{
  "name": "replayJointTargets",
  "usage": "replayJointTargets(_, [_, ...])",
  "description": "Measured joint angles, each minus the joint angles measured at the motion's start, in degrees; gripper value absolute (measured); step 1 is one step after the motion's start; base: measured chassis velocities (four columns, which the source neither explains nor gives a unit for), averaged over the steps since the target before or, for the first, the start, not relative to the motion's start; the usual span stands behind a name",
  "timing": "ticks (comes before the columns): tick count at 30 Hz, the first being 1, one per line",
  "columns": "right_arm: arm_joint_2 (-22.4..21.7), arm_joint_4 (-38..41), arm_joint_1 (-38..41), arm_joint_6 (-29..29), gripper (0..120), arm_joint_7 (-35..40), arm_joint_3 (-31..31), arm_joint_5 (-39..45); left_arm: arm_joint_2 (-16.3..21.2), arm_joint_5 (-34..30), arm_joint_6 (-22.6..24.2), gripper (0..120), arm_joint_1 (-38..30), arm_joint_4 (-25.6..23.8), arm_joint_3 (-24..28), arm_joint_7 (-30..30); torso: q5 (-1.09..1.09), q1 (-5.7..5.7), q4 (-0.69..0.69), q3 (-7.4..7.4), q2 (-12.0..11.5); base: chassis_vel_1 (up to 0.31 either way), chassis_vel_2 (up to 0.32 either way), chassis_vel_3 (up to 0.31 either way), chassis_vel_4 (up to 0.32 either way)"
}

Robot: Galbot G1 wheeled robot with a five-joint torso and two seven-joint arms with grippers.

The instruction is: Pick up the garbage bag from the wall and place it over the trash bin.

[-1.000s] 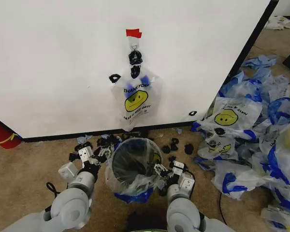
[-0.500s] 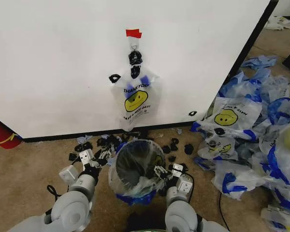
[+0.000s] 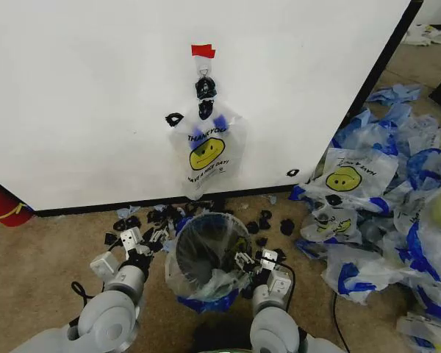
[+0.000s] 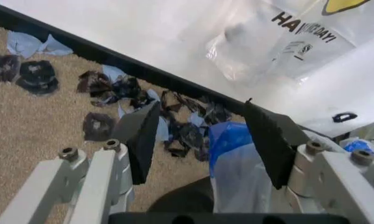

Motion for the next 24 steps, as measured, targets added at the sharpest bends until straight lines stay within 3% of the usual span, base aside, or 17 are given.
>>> replayJointTargets(24, [0.11, 3.16, 1.55, -1.22, 90, 2.83, -1.07, 1.72, 0.12, 0.05, -0.11, 59, -0.24, 0.26, 0.13, 0.45, 0.00, 0.01, 0.00, 0.00, -0.02, 0.000, 0.000, 0.000, 0.000])
